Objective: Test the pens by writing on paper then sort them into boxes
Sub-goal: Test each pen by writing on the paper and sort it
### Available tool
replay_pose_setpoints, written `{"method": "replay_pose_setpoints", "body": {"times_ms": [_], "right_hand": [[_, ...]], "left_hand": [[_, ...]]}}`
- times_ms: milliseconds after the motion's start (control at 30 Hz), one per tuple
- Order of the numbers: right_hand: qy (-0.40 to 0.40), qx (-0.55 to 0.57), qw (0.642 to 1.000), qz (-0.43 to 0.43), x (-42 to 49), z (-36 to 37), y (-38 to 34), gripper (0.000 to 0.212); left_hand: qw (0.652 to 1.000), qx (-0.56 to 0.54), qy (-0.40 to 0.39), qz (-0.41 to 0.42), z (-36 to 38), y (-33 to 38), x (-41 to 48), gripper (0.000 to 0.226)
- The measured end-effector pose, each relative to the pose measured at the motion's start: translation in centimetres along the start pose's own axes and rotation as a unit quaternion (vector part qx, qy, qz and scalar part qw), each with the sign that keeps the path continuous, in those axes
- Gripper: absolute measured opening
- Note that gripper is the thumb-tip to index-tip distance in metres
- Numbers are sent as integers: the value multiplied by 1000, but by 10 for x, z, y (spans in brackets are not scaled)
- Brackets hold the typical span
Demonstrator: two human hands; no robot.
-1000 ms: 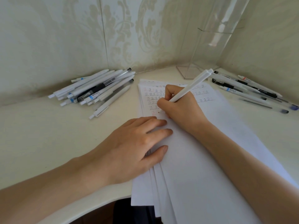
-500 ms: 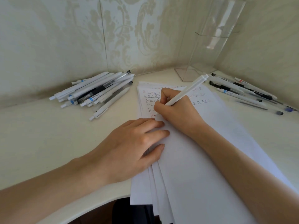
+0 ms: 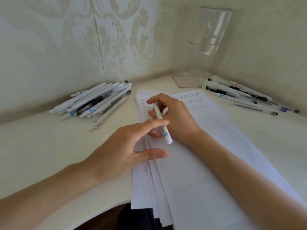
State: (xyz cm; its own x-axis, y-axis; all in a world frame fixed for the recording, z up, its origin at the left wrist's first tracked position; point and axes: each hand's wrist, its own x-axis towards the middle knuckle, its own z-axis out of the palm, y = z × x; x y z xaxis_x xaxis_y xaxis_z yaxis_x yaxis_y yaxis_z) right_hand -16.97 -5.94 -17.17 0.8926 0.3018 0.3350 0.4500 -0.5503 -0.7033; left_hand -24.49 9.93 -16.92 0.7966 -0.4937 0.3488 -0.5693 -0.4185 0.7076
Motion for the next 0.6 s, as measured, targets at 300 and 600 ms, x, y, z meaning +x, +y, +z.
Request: {"method": "replay_pose_setpoints", "body": {"times_ms": [300,600], "right_hand": [[-25,183,982,34,4,-6,-2,28],[-9,162,986,36,-3,-15,-13,22]], "left_hand": [[997,-46,36,-54,-4,-4,2,45],[997,71,32,-9,2,-2,4,48]]}}
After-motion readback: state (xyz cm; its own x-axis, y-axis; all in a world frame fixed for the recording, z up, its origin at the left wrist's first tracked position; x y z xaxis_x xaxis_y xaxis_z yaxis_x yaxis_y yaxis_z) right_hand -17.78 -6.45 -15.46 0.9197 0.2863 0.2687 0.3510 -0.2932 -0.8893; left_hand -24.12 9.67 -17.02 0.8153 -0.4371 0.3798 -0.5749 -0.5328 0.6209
